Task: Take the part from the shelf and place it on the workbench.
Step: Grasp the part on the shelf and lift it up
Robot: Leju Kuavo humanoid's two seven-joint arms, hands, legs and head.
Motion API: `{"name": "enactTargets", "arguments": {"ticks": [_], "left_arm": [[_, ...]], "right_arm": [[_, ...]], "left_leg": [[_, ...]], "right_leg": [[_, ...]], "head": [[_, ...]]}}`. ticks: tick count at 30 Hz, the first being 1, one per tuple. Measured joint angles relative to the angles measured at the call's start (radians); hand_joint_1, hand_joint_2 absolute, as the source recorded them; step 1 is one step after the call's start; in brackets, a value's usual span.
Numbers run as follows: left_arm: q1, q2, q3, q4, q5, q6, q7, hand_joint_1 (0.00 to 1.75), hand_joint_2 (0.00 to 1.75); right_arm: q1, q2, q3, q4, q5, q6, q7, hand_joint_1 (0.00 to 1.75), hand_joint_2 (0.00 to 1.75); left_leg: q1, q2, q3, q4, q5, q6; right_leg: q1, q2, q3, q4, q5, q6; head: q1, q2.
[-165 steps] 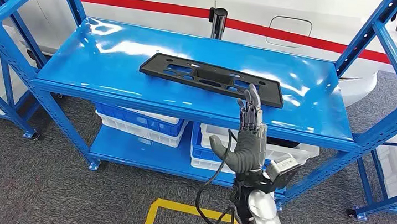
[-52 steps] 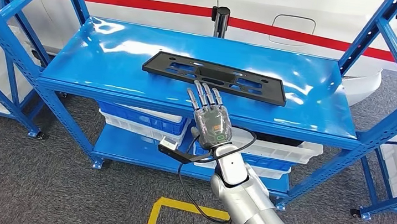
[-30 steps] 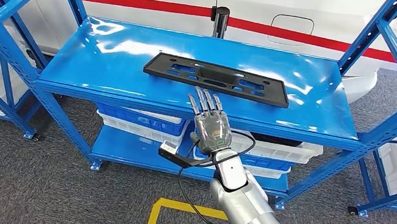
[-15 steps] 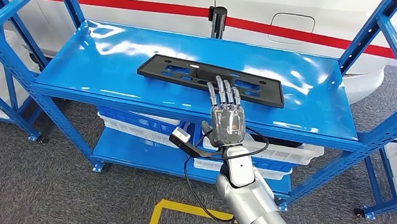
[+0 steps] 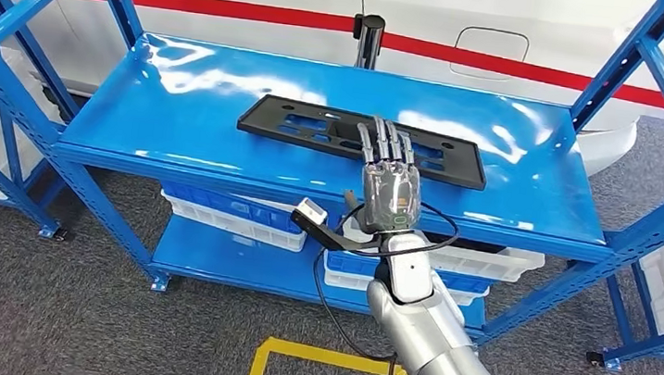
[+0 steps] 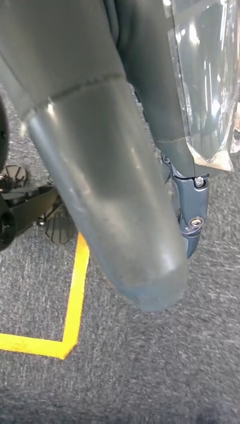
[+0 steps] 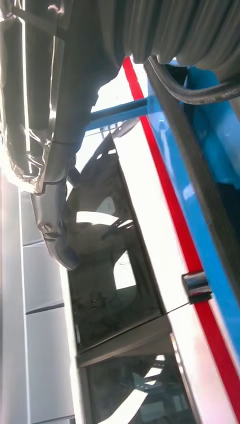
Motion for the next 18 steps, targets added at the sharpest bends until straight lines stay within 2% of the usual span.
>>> {"name": "enactTargets", "arguments": {"ticks": [2,3,4,5,6,7,8,9,10,14,16,18], "left_arm": [[-0.001,0.000,0.000,0.000,0.000,0.000,0.000,0.00,0.00],[-0.001,0.000,0.000,0.000,0.000,0.000,0.000,0.00,0.00],[0.000,0.000,0.000,0.000,0.000,0.000,0.000,0.00,0.00],[0.000,-0.001,0.001,0.000,0.000,0.000,0.000,0.00,0.00],[0.001,-0.001,0.001,0.000,0.000,0.000,0.000,0.00,0.00],[0.001,-0.002,0.001,0.000,0.000,0.000,0.000,0.00,0.00],[0.000,-0.002,0.001,0.000,0.000,0.000,0.000,0.00,0.00],[0.000,-0.002,0.001,0.000,0.000,0.000,0.000,0.00,0.00],[0.000,-0.002,0.001,0.000,0.000,0.000,0.000,0.00,0.00],[0.000,-0.002,0.001,0.000,0.000,0.001,0.000,0.00,0.00],[-0.001,-0.003,0.000,0.000,-0.001,0.002,0.000,0.00,0.00],[0.000,-0.003,0.000,0.000,-0.001,0.004,0.001,0.00,0.00]], "right_arm": [[0.000,-0.004,-0.002,-0.001,0.000,0.000,0.001,0.00,1.75],[0.002,-0.006,-0.002,-0.001,0.000,0.000,0.001,0.00,1.75],[0.004,-0.009,-0.002,-0.001,0.000,0.000,0.002,0.00,1.75],[0.006,-0.011,-0.002,-0.001,0.000,0.000,0.002,0.00,1.75],[0.006,-0.012,-0.003,-0.002,0.000,0.000,0.002,0.00,1.75],[0.006,-0.013,-0.003,-0.002,0.000,0.000,0.002,0.00,1.75],[0.005,-0.013,-0.003,-0.002,0.000,0.000,0.002,0.00,1.75],[0.004,-0.014,-0.003,-0.002,0.000,0.000,0.002,0.00,1.75],[0.004,-0.014,-0.003,-0.002,0.001,0.000,0.002,0.00,1.75],[0.002,-0.015,-0.007,-0.002,0.011,0.000,0.012,0.00,1.75],[0.000,-0.015,-0.010,-0.002,0.017,0.000,0.016,0.00,1.75],[-0.001,-0.015,-0.010,0.001,0.021,0.002,0.017,0.00,1.75]], "left_leg": [[0.001,0.001,0.003,-0.002,-0.002,0.008],[0.000,0.000,0.004,-0.002,-0.004,0.009],[0.000,0.000,0.005,-0.002,-0.005,0.009],[0.000,-0.002,0.007,-0.001,-0.007,0.008],[0.001,-0.003,0.010,-0.001,-0.010,0.006],[0.001,-0.004,0.014,0.000,-0.013,0.002],[-0.001,-0.005,0.017,0.001,-0.018,-0.003],[-0.003,-0.005,0.020,0.003,-0.022,-0.009],[-0.004,-0.005,0.020,0.004,-0.026,-0.014],[0.002,-0.004,0.016,0.023,-0.044,-0.032],[0.005,-0.001,-0.023,0.110,-0.090,-0.041],[0.005,-0.001,-0.097,0.246,-0.143,-0.047]], "right_leg": [[-0.002,-0.001,-0.073,0.137,-0.052,-0.006],[-0.003,-0.002,-0.109,0.198,-0.070,-0.005],[-0.003,-0.002,-0.131,0.231,-0.073,-0.001],[-0.005,-0.002,-0.133,0.220,-0.058,0.007],[-0.007,-0.002,-0.114,0.169,-0.030,0.016],[-0.009,-0.004,-0.079,0.092,0.006,0.025],[-0.011,-0.006,-0.046,0.020,0.036,0.028],[-0.012,-0.007,-0.021,-0.030,0.056,0.025],[-0.012,-0.008,-0.008,-0.057,0.067,0.019],[-0.015,-0.004,0.000,-0.062,0.067,-0.012],[-0.018,-0.004,0.007,-0.064,0.063,-0.023],[-0.014,-0.004,0.012,-0.064,0.059,-0.030]], "head": [[0.003,0.000],[0.004,0.000],[0.004,0.000],[0.004,0.000],[0.005,0.000],[0.005,0.000],[0.005,0.000],[0.005,0.000],[0.005,0.000],[0.001,0.000],[-0.001,0.000],[-0.002,0.000]]}}
